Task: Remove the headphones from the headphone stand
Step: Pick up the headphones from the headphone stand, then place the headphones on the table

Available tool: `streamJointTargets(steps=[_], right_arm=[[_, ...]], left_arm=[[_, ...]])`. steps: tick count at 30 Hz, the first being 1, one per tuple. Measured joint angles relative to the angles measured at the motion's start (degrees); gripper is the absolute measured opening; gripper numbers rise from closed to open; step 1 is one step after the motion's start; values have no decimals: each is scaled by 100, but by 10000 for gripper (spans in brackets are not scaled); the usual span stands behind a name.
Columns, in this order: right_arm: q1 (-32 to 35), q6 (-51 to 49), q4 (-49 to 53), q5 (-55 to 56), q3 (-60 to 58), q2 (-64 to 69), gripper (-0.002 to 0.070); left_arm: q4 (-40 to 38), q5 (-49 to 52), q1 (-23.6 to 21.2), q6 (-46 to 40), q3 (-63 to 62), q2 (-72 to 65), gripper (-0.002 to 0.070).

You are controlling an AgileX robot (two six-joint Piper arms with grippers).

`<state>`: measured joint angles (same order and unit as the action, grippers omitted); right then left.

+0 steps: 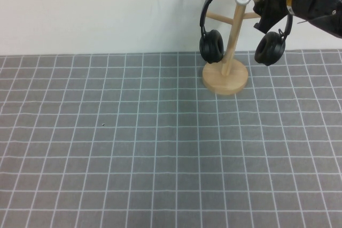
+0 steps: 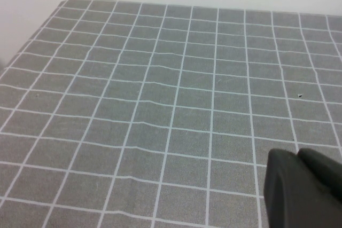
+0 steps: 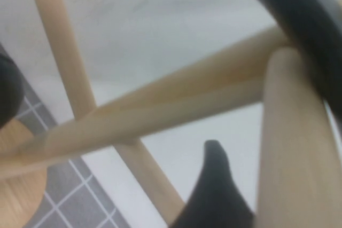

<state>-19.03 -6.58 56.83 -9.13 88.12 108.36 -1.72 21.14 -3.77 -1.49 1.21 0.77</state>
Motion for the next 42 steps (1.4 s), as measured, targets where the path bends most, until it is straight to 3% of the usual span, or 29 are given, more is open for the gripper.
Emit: streamJointTargets(steps=[7,20,28,33,37,42], right_arm=[[0,0,177,97,91,57,354],[0,-21,461,-167,128,57,55],[0,-212,451,-511,128,-462,50],[-265,-236,284,-1599,128,-1144,50],[-796,277,-441,-2806,128,-1755,50],[-1317,795,-2165,-4113,128,-2188,50]], left_arm=[[0,0,0,0,0,0,-4],[0,0,0,0,0,0,-4],[0,0,0,0,0,0,-4],[0,0,0,0,0,0,-4],[0,0,0,0,0,0,-4],[0,0,0,0,0,0,-4]])
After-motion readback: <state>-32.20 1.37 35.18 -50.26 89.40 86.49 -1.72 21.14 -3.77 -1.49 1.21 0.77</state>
